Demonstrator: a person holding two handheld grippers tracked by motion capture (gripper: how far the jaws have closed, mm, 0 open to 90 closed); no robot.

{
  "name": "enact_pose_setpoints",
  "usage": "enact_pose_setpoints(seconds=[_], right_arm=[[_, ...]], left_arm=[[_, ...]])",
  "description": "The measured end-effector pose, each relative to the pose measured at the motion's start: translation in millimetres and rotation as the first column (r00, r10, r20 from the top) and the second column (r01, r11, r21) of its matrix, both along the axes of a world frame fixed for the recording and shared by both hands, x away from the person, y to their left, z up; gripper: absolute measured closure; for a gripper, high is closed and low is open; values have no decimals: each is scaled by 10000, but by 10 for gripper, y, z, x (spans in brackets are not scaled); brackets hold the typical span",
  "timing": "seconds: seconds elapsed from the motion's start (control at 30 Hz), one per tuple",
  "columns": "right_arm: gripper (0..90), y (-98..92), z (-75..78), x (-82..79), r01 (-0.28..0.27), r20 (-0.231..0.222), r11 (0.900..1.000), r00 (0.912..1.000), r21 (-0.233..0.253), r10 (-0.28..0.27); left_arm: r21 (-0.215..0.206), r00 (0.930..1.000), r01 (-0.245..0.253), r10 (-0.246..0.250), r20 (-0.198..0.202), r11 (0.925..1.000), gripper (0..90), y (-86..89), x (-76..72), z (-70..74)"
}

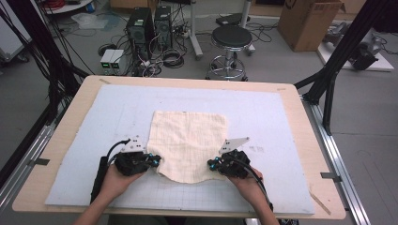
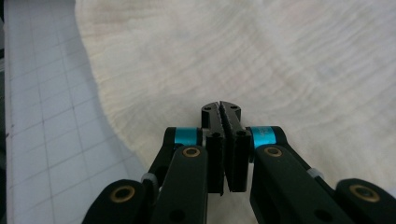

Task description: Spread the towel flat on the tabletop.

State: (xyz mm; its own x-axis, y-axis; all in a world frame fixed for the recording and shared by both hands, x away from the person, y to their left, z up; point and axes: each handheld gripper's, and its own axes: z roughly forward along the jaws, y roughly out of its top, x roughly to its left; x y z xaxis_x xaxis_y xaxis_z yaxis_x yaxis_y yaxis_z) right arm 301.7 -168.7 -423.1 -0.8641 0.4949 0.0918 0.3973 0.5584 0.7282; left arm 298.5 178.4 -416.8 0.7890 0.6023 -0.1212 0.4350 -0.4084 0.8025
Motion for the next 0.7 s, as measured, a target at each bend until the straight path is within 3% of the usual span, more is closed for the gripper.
enact_pose_setpoints(seconds=[0.07,0.13,0.27,0.3,0.37,0.53,0.7], right_arm=[[887,26,27,69,110,123,9999,9999,30,-110],[887,55,6,131,147,72,9999,9999,39,-147],[886,79,-86,204,287,-280,9984,9992,-487,-300],[885,66,-98,209,335,-338,9979,9988,-546,-354],[885,20,-119,221,520,-332,9969,9980,-596,-540],[852,-87,-121,224,916,-305,9949,9952,-418,-929],[791,-188,-78,101,872,-67,9960,9962,-214,-874]], left_arm=[[-62,10000,-9,9,-39,10000,857,-29,79,32],[313,9997,81,-74,-223,9995,857,-126,200,19],[1200,9961,371,-272,-836,9921,846,-333,365,-113],[1225,9962,306,-202,-849,9920,840,-364,394,-149],[731,9943,38,41,-1068,9973,836,-355,459,-176],[306,9918,-542,574,-1146,9981,779,-283,505,-162],[622,9959,-185,240,-877,9979,746,-225,396,-60]])
